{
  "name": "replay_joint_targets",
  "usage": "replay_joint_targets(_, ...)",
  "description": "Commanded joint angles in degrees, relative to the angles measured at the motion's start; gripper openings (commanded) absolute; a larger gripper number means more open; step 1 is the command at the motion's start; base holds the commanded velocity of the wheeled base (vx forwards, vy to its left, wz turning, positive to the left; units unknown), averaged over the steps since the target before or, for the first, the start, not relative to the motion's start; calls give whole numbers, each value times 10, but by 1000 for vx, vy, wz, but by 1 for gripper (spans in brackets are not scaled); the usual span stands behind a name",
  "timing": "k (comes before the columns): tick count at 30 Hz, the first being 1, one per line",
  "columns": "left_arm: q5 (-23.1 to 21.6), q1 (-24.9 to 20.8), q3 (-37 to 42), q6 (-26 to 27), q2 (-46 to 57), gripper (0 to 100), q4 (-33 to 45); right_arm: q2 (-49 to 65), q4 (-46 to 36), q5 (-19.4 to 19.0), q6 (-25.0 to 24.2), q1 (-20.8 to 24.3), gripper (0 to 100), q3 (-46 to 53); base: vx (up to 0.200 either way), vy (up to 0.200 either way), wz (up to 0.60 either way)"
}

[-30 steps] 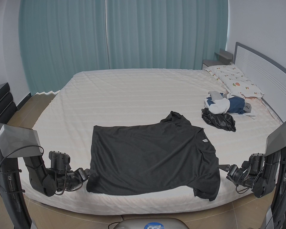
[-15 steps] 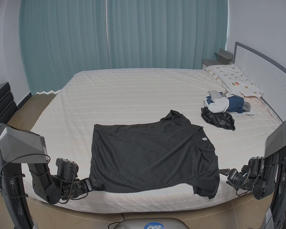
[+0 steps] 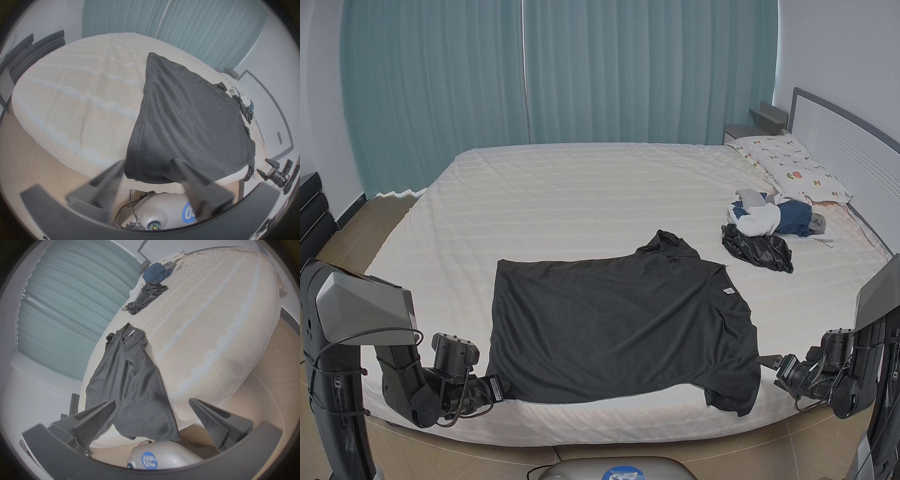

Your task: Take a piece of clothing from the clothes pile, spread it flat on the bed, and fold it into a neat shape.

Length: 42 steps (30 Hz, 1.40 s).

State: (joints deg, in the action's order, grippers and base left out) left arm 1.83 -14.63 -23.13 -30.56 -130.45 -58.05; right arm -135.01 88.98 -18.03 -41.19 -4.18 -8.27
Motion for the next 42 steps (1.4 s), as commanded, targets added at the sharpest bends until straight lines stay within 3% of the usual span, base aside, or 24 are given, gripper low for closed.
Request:
replay_joint_targets(1,10,-5,-2,0,-14,0,0,-4,7,-5,6,3,100,10,0,0,0)
replay_joint_targets(5,20,4,4,-1,-10,0,3,-6,7,-28,38,3,100,9,0,0,0)
replay_joint_targets(9,44,23,5,0,3,0,23,-26,6,-22,52,7,100,-19,0,0,0)
replay_joint_targets(14,46,38,0,0,22,0,58,-30,5,-21,56,7,100,-55,0,0,0)
replay_joint_targets(27,42,30,4,-4,19,0,51,-90,4,-20,58,36,100,-156,0,0,0)
replay_joint_targets(28,42,30,4,-5,19,0,50,-93,1,-20,59,36,0,-164,0,0,0)
replay_joint_targets(42,38,30,-4,-32,20,0,18,-90,-57,-20,66,14,0,-292,0,0,0)
